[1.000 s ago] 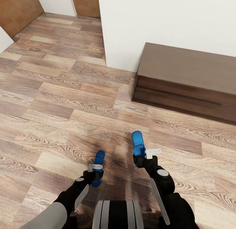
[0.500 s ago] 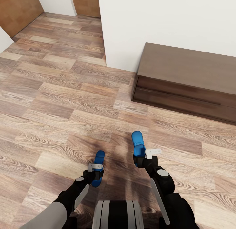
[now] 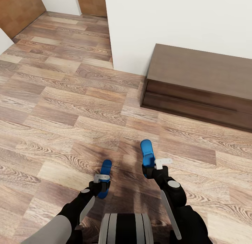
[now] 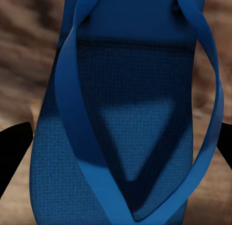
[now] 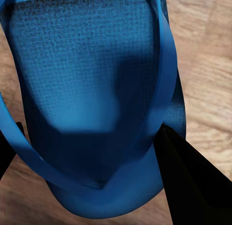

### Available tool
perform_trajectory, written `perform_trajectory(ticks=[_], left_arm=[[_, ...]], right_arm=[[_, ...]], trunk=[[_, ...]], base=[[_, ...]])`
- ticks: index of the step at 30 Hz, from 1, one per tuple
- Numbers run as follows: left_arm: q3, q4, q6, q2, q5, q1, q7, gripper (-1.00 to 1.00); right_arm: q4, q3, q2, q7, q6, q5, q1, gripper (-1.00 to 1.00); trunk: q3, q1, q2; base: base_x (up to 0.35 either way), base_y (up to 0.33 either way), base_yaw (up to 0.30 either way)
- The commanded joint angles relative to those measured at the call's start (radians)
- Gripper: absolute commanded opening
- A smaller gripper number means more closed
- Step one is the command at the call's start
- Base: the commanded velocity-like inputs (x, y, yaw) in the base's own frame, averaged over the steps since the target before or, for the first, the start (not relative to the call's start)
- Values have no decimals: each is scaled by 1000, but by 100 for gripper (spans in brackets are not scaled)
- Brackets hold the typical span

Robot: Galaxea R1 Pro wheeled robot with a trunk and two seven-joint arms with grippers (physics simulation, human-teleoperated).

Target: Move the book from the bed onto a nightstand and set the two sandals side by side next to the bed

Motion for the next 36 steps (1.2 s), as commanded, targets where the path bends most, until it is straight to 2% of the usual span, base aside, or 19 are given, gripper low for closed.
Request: perform_trajectory(ticks=[1,14,36], left_arm=[[-5,-2,5,1,8,0,4,-100],[-4,-2,5,2,8,0,4,-100],[-3,0,5,1,8,0,5,-100]], right_arm=[[-1,1,0,-6,6,1,0,-100],[0,14,0,-6,6,1,0,-100],[0,15,0,-6,6,1,0,-100]], trunk=[[-1,0,0],[-1,0,0],[85,-10,5]], base=[[0,0,0],[0,0,0],[0,0,0]])
